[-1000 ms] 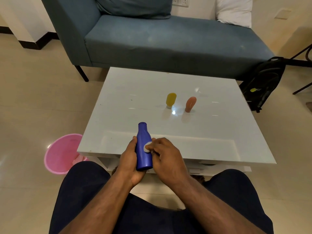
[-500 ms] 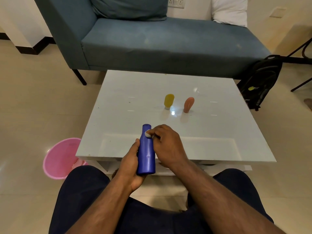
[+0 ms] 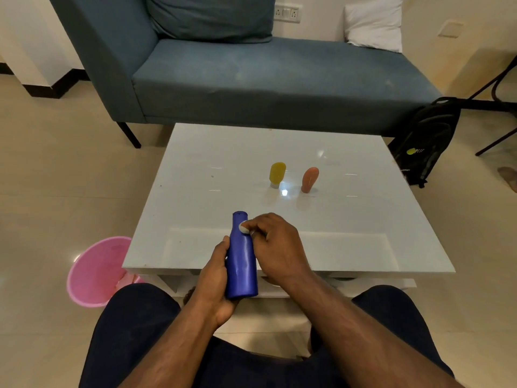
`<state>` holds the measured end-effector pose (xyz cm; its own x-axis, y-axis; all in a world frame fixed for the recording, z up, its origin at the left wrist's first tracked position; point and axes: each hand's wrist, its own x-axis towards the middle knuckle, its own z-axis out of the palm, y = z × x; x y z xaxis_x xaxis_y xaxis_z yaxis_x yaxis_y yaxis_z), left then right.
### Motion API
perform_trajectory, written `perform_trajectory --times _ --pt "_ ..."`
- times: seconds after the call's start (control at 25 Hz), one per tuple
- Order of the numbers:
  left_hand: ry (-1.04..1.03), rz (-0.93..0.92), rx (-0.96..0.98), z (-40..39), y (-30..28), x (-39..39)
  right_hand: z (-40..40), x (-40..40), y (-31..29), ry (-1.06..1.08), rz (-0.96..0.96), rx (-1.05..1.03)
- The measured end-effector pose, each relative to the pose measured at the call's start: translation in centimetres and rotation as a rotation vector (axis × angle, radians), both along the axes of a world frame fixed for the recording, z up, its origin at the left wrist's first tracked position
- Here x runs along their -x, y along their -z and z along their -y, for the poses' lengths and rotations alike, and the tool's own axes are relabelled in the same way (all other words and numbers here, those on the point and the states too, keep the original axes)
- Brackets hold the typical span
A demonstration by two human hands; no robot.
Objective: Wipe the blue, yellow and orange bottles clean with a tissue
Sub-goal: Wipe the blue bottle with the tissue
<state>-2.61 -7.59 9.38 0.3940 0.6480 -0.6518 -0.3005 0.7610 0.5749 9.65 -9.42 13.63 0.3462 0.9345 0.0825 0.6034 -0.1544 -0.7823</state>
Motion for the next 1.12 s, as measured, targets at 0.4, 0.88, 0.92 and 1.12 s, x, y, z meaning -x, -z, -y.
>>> perform_trajectory --times 0.4,0.88,0.92,1.12 --pt "0.099 0.158 0.061 0.3 -0.9 0.2 1.4 0.3 0.5 -0.063 0.185 -0.013" --pt "0.093 0.119 0.05 0.5 -1.2 -0.1 0.0 -0.1 -0.6 -0.059 0.234 0.058" --pt "0.09 0.125 0.047 0.6 -1.4 -0.1 0.2 0.5 -0.5 -0.097 0.299 0.032" --pt "0.081 0.108 0.029 0.4 -1.3 0.1 0.7 0.2 -0.5 -0.16 0.288 0.046"
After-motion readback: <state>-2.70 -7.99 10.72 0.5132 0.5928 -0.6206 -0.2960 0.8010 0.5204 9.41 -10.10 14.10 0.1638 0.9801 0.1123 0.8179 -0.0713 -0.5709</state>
